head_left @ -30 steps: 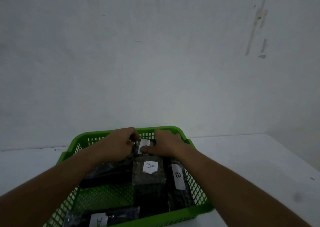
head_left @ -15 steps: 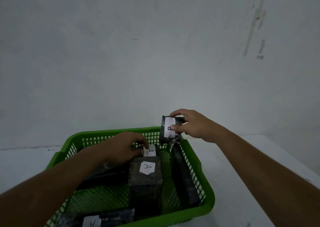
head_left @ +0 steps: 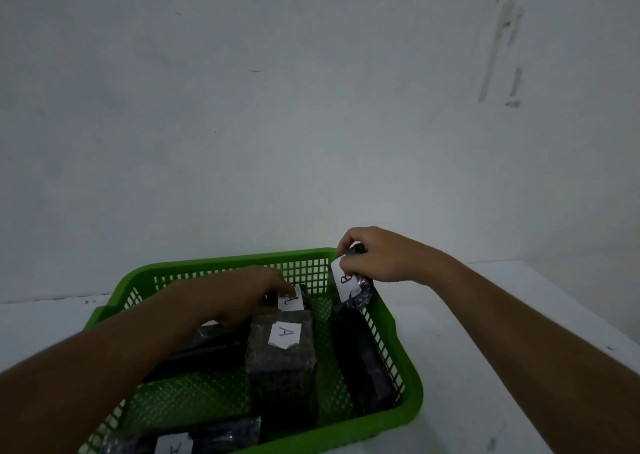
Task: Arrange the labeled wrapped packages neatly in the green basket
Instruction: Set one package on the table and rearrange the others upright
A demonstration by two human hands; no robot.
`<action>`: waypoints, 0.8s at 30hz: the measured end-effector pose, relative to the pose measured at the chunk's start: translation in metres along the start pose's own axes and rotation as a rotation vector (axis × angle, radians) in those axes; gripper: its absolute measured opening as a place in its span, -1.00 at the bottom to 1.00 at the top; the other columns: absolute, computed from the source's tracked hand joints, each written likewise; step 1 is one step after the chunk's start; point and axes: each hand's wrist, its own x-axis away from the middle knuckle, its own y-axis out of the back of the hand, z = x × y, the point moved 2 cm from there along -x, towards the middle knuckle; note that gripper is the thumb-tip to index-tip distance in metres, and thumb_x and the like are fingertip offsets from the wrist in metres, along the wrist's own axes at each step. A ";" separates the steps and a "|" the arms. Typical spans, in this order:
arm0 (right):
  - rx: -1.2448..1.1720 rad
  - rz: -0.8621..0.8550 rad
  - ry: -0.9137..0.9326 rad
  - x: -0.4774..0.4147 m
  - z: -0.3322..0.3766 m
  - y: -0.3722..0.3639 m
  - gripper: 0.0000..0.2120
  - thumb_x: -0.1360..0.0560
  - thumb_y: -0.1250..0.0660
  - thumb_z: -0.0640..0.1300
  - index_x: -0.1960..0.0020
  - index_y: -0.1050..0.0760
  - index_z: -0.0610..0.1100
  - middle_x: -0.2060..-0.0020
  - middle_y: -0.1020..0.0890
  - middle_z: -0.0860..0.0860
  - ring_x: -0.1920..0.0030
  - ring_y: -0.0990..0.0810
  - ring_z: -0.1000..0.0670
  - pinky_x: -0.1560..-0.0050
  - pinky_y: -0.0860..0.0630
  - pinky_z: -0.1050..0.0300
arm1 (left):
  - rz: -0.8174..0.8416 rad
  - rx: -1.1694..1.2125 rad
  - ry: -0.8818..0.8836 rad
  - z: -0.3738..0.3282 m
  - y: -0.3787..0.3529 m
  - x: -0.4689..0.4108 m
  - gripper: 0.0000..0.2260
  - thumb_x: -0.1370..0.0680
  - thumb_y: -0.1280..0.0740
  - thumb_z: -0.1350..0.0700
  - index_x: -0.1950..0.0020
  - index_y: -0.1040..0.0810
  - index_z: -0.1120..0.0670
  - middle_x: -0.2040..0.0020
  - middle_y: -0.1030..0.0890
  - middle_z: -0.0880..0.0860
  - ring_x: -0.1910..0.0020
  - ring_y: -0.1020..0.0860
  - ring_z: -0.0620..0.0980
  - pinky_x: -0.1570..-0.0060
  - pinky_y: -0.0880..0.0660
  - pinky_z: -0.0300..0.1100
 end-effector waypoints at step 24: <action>-0.140 -0.404 0.009 -0.001 0.000 0.000 -0.70 -0.46 -0.21 -0.30 -0.13 -0.41 -0.02 0.17 -0.55 0.02 0.27 -0.50 0.09 0.57 -0.32 0.44 | 0.039 0.156 0.072 -0.063 0.042 -0.003 -0.75 -0.52 -0.35 -0.07 -0.10 -0.64 0.02 -0.01 -0.66 -0.05 0.01 -0.59 -0.08 -0.08 -0.52 -0.11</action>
